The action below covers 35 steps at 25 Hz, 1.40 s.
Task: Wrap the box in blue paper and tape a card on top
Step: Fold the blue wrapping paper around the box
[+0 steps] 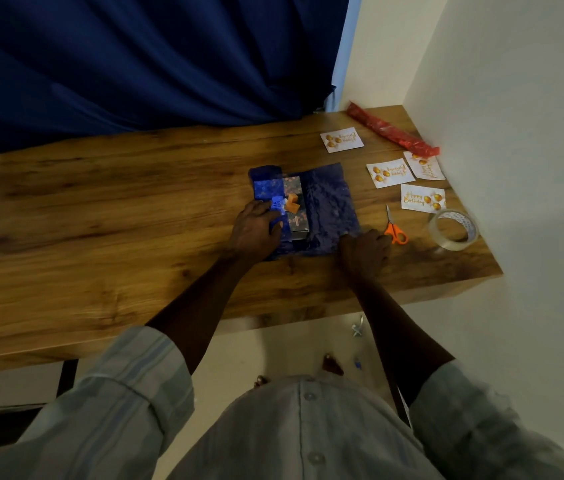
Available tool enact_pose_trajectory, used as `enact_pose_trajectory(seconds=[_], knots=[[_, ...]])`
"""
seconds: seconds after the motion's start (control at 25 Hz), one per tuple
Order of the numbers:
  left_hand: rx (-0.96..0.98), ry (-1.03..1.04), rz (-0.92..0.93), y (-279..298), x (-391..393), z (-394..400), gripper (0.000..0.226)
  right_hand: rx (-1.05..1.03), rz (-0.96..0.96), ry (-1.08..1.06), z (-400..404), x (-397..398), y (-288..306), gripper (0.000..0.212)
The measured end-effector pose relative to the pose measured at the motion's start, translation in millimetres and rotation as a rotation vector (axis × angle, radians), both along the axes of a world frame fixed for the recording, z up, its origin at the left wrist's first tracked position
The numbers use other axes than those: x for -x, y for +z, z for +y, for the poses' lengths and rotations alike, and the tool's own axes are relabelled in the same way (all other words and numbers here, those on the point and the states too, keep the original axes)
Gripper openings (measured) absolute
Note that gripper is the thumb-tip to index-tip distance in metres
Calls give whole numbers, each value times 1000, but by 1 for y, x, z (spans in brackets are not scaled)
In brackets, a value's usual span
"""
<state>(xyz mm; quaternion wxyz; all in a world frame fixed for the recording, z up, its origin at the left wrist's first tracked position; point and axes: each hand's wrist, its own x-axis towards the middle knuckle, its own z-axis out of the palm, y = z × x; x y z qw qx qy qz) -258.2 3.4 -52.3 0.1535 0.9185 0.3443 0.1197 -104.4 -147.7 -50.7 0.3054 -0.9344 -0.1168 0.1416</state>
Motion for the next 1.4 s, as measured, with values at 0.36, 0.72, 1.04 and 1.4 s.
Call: enact_pose_trajectory(seconds=[0.36,0.72,1.04,1.4], knots=[[3,21,5,1,-1,-4,39,33,17,73,3,-9,4,38],[13,55,10,3,-3,-8,38,-670,24,-4,1,18,21,24],[19,84,55,7,-5,-8,39,-522,-342,477,14,45,14,28],[181,122,-114,15,-5,-5,40,-409,-493,714,25,65,9,37]])
